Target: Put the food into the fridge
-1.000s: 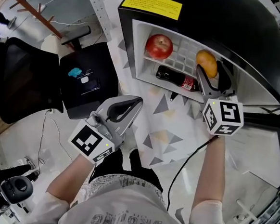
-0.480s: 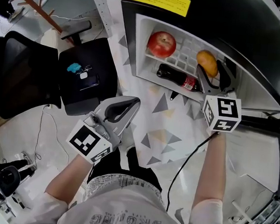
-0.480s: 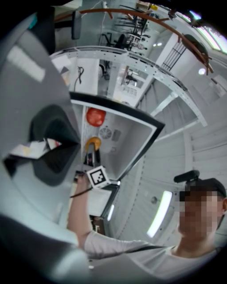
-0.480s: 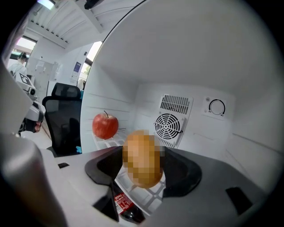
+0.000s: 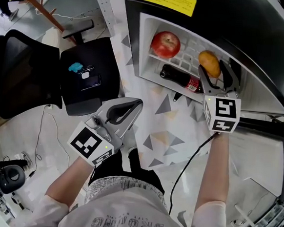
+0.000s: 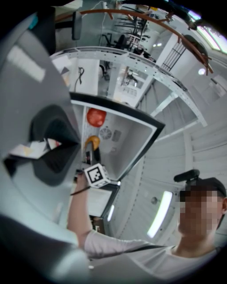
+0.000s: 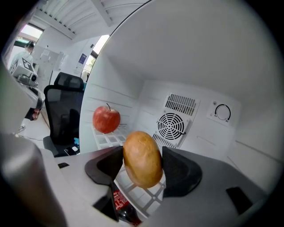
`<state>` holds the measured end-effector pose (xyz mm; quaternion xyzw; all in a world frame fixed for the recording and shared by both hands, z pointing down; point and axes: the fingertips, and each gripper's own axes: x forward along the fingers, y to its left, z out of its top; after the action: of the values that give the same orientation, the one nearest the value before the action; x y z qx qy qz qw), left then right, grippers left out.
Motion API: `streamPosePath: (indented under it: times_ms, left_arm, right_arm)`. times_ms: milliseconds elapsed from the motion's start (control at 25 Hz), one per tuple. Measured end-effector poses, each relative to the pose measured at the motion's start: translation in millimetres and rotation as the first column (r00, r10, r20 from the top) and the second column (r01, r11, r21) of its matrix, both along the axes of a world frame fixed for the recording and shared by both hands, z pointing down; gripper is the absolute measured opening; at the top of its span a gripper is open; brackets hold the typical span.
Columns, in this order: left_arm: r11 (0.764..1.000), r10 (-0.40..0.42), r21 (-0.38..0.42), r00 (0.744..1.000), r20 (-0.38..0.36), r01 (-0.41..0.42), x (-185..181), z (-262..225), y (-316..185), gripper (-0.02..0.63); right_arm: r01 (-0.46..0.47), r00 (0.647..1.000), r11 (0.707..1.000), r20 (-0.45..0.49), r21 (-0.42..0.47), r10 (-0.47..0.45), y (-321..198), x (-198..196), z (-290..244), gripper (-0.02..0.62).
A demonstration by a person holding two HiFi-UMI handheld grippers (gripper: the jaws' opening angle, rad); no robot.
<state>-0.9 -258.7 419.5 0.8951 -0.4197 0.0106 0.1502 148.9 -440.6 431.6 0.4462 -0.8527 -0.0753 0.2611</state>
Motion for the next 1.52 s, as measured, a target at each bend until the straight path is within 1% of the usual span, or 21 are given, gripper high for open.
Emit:
streamPosePath:
  times_ms: [360,520,1080,1520]
  left_arm:
    - [1.000,0.002,0.002,1.000,0.000,-0.002,-2.8,-2.7,-0.2,0.008]
    - [1.000,0.003,0.007,1.000,0.003,-0.003,-5.0,-5.6,0.2,0.008]
    - [0.999,0.028,0.026,1.000,0.013,-0.028,-5.7,-20.1,5.1,0.008]
    - [0.996,0.066,0.058,0.998,0.026,-0.067,-5.9,-39.1,15.9,0.008]
  right_arm:
    - [0.001,0.994,0.999,-0.110,0.041,0.003,0.7,-5.0,5.0,0.265]
    - [0.011,0.991,0.999,-0.135,0.039,-0.005,1.9,-6.5,7.9,0.265]
    - [0.012,0.994,0.999,-0.109,0.037,-0.008,13.1,-8.2,-4.6,0.265]
    - [-0.025,0.998,0.998,-0.060,0.059,0.028,36.6,-5.3,-29.9,0.265]
